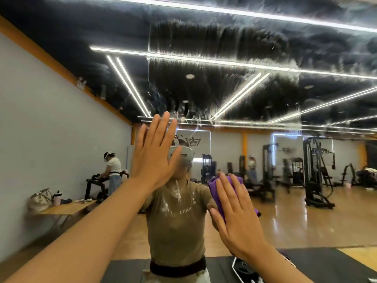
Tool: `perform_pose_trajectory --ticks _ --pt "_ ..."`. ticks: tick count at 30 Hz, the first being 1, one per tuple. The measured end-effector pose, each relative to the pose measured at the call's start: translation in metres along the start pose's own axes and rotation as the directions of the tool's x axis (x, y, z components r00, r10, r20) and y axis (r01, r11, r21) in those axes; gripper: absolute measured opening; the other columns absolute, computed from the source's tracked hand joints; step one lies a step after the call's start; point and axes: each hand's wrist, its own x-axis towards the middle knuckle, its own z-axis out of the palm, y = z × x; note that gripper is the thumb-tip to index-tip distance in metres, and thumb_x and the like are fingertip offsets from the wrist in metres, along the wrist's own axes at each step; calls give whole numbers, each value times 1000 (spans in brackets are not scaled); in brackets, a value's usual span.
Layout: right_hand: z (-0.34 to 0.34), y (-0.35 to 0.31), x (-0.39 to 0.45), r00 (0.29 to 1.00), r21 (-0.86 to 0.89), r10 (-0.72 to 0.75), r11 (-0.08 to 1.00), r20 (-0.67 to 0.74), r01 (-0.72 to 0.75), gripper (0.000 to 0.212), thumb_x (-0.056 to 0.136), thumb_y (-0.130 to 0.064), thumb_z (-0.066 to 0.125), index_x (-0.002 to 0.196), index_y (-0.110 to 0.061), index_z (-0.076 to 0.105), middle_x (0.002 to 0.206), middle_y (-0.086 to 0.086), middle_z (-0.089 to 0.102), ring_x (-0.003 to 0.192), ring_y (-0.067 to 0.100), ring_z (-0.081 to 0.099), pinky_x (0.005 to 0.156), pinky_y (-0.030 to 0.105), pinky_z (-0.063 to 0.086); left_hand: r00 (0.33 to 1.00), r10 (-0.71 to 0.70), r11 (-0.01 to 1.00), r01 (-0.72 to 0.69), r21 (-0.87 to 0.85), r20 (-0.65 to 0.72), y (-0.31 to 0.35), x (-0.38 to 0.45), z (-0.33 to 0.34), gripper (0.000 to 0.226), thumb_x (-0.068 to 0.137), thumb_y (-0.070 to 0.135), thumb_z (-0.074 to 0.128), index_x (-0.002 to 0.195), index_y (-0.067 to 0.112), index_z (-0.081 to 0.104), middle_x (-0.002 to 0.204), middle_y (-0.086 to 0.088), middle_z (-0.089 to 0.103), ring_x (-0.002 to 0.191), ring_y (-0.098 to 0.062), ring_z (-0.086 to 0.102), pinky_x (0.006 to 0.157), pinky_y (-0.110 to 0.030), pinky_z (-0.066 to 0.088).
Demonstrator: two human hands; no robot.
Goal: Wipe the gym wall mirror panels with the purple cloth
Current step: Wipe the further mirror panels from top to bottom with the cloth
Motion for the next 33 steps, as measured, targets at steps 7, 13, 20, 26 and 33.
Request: perform_pose_trajectory --ticks 7,13,20,26,33 --pt "-21 2 80 998 69 2 998 -65 2 69 106 -50 30 162 -18 6 170 1 5 157 17 -4 125 31 -6 999 9 1000 -9 2 -34 -15 -10 6 71 103 55 22 162 20 5 170 -5 2 156 -21 -1 124 -38 -2" --pt "-58 7 218 986 89 123 990 -113 -113 72 102 -51 20 162 -15 4 170 4 1 156 22 -6 121 29 -14 996 40 999 -39 14 -85 -19 -14 13 68 104 54 20 162 21 3 170 -7 6 156 -23 4 124 -43 3" --pt "-43 -13 181 979 139 101 987 -175 -77 66 106 -45 27 162 -15 10 170 2 6 157 19 -3 123 25 -12 991 72 997 -73 -11 -110 -22 -16 12 66 105 53 16 161 18 7 169 -7 8 156 -22 4 124 -40 2" --pt "7 -38 27 994 79 54 996 -93 -47 63 109 -45 24 162 -15 14 170 1 11 157 22 8 126 38 5 997 59 997 -61 -36 -59 -21 -15 9 67 105 51 19 161 16 6 169 -6 4 155 -19 -1 124 -35 -6" --pt "10 -31 2 996 -38 -88 995 -19 87 64 109 -49 20 163 -18 10 169 0 12 155 23 13 124 37 11 997 73 997 -74 -14 -40 -23 -15 6 67 105 49 23 161 17 5 169 -6 3 156 -20 0 125 -38 -2"
